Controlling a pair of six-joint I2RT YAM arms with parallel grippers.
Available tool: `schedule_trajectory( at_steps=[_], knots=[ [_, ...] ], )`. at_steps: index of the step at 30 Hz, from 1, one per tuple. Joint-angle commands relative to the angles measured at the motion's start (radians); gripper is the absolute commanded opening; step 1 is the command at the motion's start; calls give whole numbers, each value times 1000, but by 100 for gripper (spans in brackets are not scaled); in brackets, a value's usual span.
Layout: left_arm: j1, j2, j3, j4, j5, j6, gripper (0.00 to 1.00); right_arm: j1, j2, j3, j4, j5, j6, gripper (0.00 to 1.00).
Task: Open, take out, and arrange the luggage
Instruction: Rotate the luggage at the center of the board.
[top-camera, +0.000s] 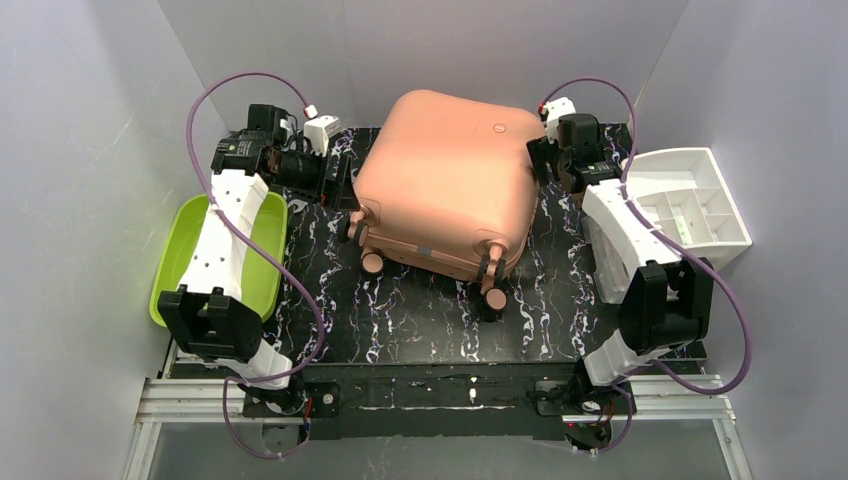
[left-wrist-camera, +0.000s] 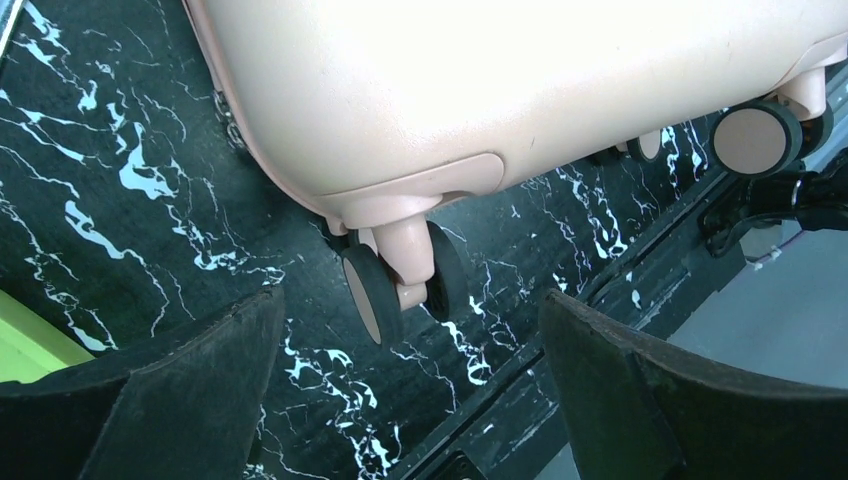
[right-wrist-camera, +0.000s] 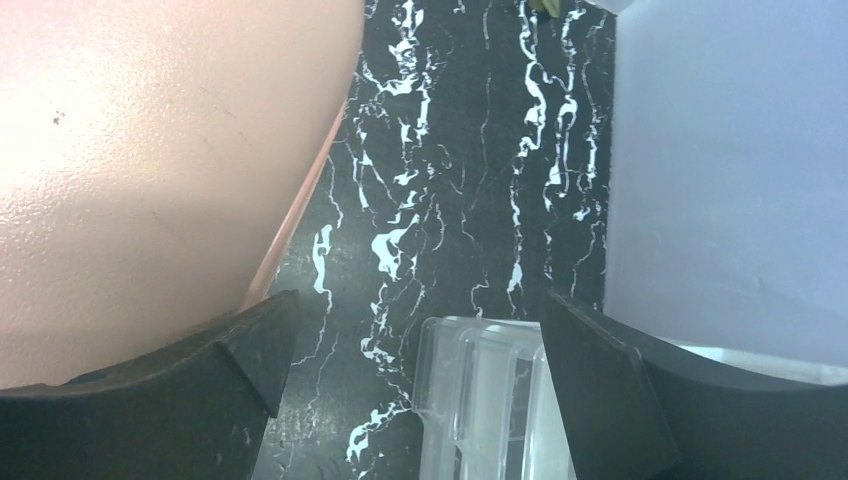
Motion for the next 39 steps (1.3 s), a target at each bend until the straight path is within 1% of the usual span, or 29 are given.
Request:
schedule_trajectory(
  at_steps=[1, 5, 8, 11, 14, 16, 19, 20, 23, 26, 28, 32, 36, 39],
  knots=[
    [3, 26, 59, -99, 33, 48, 98, 2, -73, -22, 70, 64, 0, 99],
    [4, 40, 81, -130, 118, 64, 98, 2, -56, -14, 66, 84, 26, 98],
    [3, 70, 125, -130, 116, 53, 98, 2, -45, -7, 61, 73, 40, 98],
    [4, 92, 160, -111, 94, 20, 98, 3, -30, 28, 25, 26, 76, 98],
    [7, 66, 132, -11, -20, -25, 98, 8, -26, 50, 10, 15, 106, 98],
    [10, 52, 94, 67, -82, -45, 98, 8, -40, 30, 27, 51, 117, 98],
    [17, 71, 88, 130, -87, -50, 98, 8, -53, 1, 80, 121, 108, 98],
    [19, 84, 96, 138, -72, -53, 98, 8, -46, 10, 84, 128, 103, 98],
    [19, 144, 136, 147, 47, -73, 98, 8, 3, 56, 73, 123, 105, 98],
    [19, 205, 142, 147, 217, -100, 98, 8, 59, 104, 48, 32, 131, 98],
    [19, 224, 109, 168, 295, -112, 98, 8, 88, 135, 19, -29, 148, 98],
    [19, 204, 9, 229, 339, -144, 98, 10, 149, 212, -41, -154, 167, 98],
    [19, 136, -91, 217, 337, -100, 98, 24, 249, 329, -117, -263, 188, 98],
    [19, 70, -169, 202, 364, -76, 98, 53, 324, 420, -155, -311, 199, 99]
  ],
)
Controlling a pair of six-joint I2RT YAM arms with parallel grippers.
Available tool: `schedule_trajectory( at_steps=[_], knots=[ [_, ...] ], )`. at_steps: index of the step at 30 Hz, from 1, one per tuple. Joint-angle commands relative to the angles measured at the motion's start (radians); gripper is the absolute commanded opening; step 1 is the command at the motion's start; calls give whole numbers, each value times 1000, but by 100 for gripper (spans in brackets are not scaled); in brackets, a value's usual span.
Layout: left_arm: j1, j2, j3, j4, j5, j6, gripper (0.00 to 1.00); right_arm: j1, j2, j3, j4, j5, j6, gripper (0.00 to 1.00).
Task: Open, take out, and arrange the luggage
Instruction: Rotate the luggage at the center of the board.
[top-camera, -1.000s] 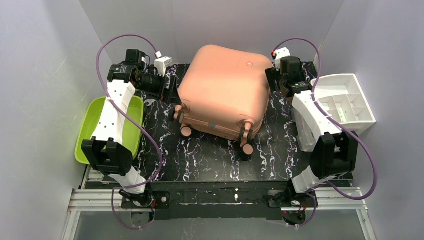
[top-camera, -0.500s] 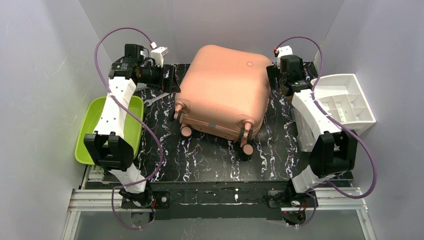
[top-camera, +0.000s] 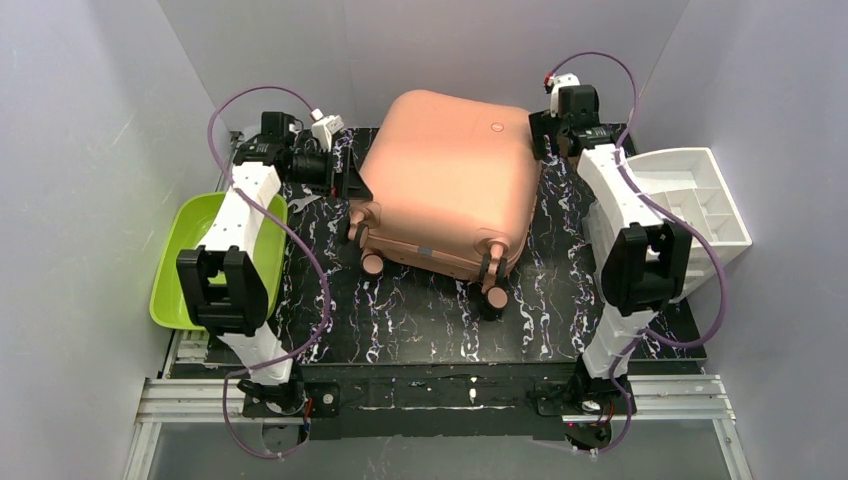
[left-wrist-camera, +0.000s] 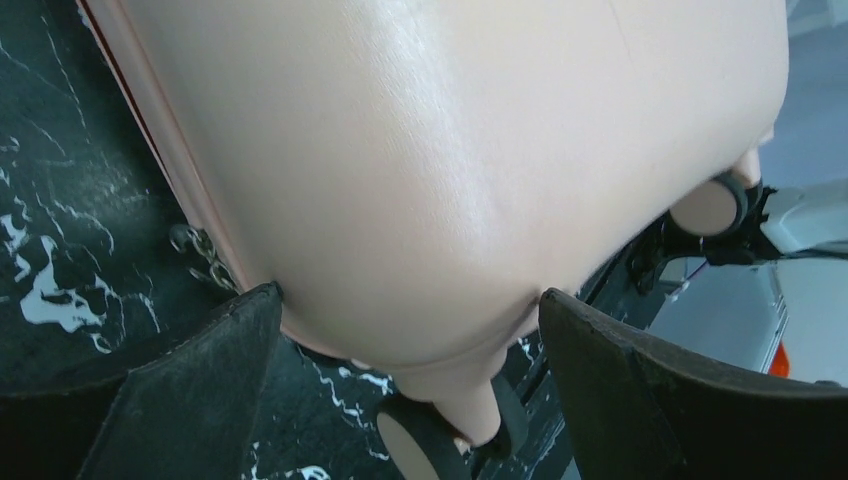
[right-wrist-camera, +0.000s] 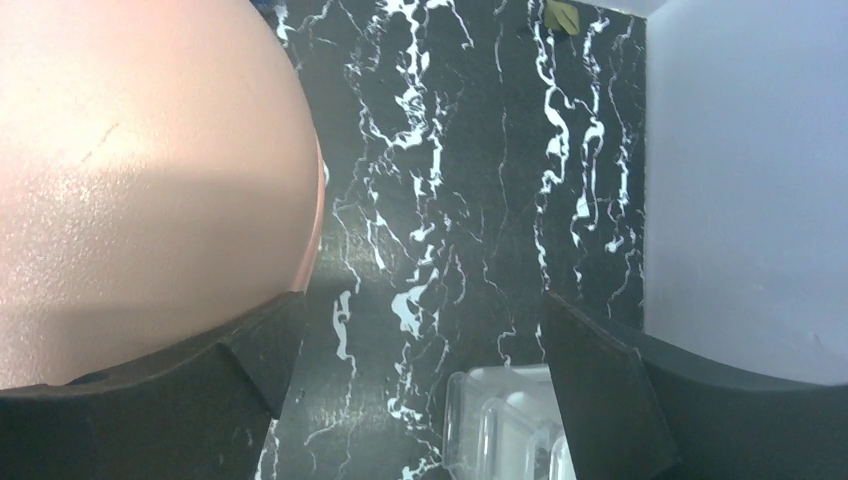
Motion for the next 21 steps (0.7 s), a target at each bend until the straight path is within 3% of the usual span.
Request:
schedule_trajectory(
  at_steps=[1, 9, 12, 21],
  knots=[
    [-22, -137, -116, -87, 119, 41, 98, 95, 124, 145, -48, -290, 81, 99],
    [-61, -237, -278, -121, 183, 110, 98, 157, 320, 414, -146, -412, 64, 98],
    [-62, -245, -303, -120, 194, 122, 98, 160, 362, 524, -181, -380, 65, 99],
    [-55, -296, -194, -110, 149, 134, 98, 158, 195, 528, -176, -286, -110, 98]
  ],
)
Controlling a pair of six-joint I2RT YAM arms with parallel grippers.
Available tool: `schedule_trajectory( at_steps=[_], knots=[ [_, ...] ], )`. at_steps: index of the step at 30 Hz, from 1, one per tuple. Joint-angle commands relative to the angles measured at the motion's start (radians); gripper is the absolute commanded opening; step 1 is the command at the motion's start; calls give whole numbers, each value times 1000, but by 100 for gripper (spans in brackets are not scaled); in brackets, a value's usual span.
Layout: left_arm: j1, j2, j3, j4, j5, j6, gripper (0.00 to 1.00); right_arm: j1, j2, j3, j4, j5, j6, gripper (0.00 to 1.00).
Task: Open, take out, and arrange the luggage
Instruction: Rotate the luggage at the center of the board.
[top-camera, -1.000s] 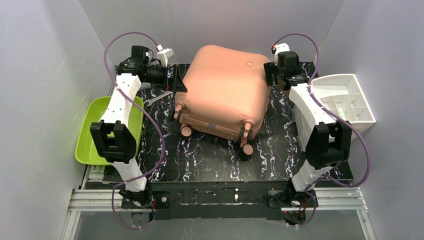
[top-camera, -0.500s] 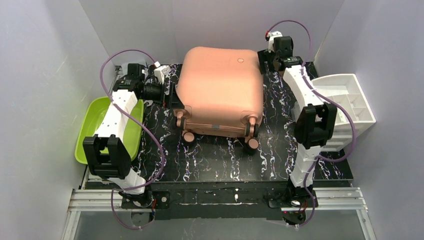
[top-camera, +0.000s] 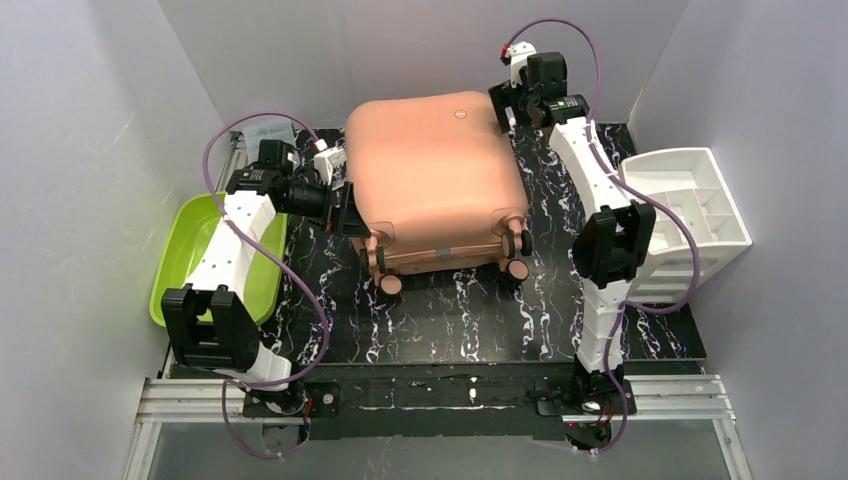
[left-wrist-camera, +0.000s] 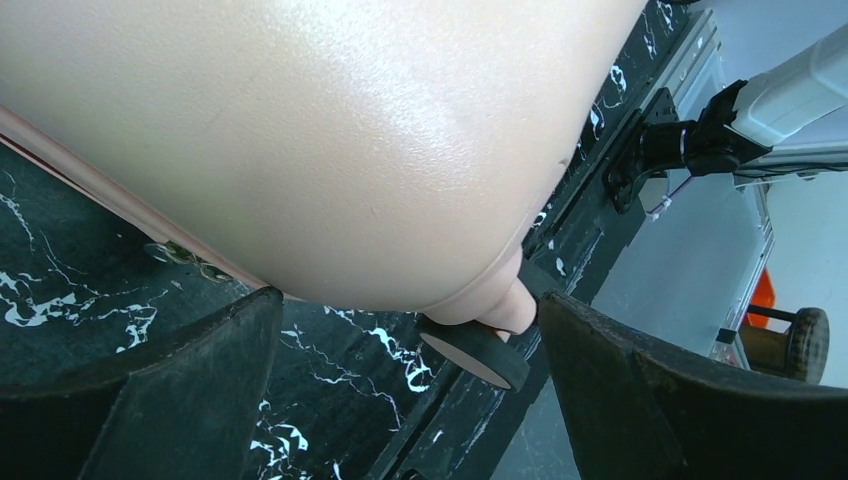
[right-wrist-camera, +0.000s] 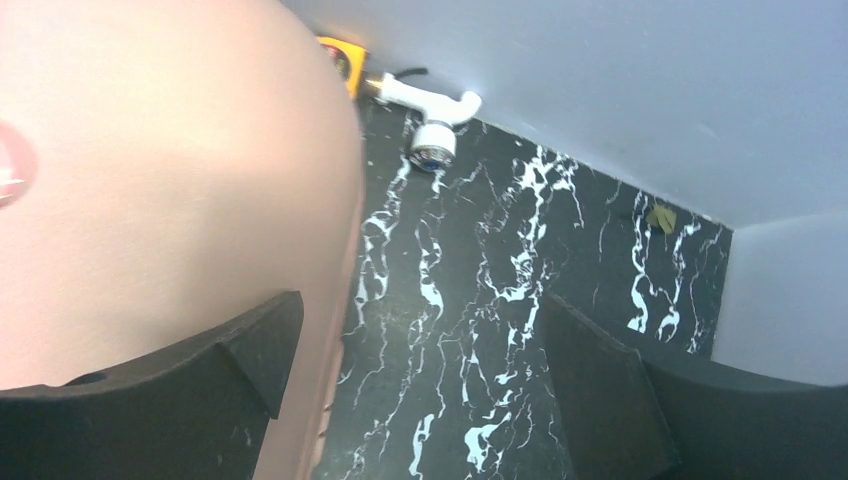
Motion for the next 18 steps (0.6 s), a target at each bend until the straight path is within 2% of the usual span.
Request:
schedule_trajectory(
  at_steps=[1, 5, 9, 12, 16, 18],
  knots=[
    [-31, -52, 80, -2, 129, 15, 98, 68, -147, -10, -53, -127, -53, 98],
    [1, -98, 60, 10, -9, 46, 98, 68, -379, -278, 2, -173, -85, 99],
    [59, -161, -25, -38, -44, 222, 98, 68, -582, -515, 9, -261, -152, 98],
    [109, -182, -104, -65, -36, 369, 98, 68, -692, -635, -5, -290, -207, 98],
    [134, -179, -185, -102, -4, 574, 90, 66, -789, -755, -5, -281, -253, 98],
    [134, -182, -236, -37, -2, 568, 89, 62, -819, -800, -3, -280, -261, 98]
  ],
)
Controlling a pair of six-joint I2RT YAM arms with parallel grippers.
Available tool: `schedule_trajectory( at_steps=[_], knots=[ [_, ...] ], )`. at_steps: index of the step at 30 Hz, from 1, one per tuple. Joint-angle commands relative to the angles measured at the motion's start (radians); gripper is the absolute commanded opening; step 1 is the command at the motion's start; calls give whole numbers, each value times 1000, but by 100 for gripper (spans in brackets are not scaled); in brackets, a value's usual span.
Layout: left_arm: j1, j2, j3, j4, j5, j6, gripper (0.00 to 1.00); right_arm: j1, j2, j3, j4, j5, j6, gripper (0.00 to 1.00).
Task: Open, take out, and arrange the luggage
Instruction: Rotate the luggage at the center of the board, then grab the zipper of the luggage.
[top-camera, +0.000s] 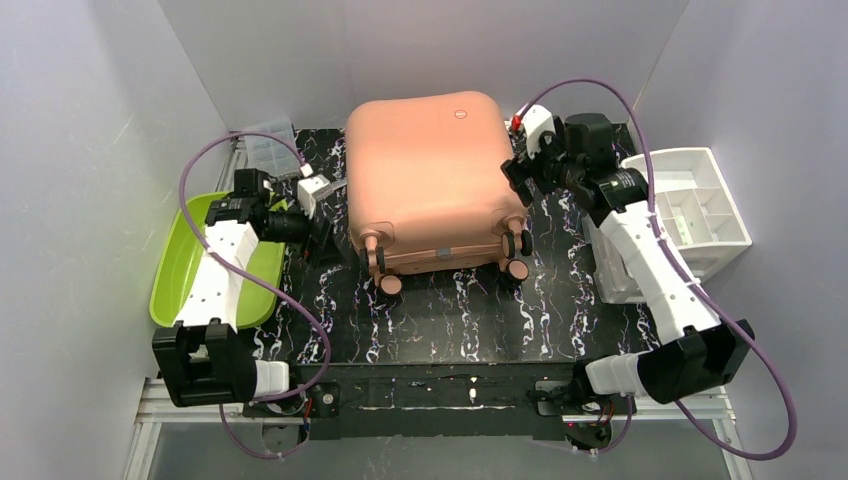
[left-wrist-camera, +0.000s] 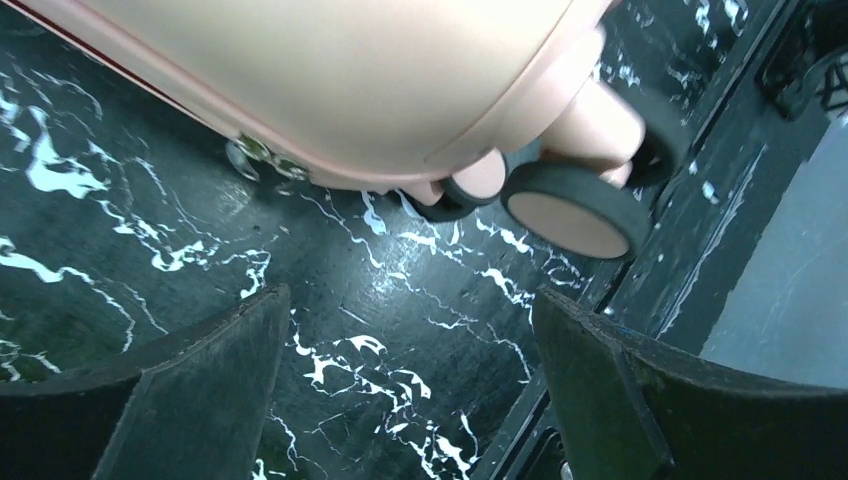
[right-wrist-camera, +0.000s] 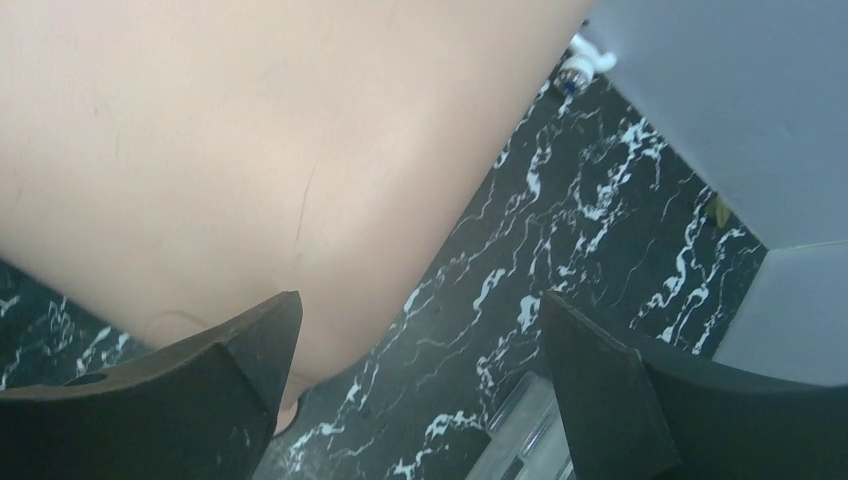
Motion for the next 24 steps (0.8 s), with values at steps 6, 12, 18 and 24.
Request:
schedule_trajectory(
  at_steps=[6, 12, 18, 24],
  knots=[
    [5, 18, -167, 274, 104, -5, 74, -58, -139, -205, 81, -64, -55, 99],
    [6, -24, -358, 564, 106, -102, 69, -97, -155, -246, 97, -121, -29, 98],
    [4, 35, -364, 628, 197, -147, 58, -106, -147, -233, 92, -125, -16, 99],
    [5, 104, -330, 658, 189, -177, 57, -113, -167, -244, 96, -138, -13, 98]
  ],
)
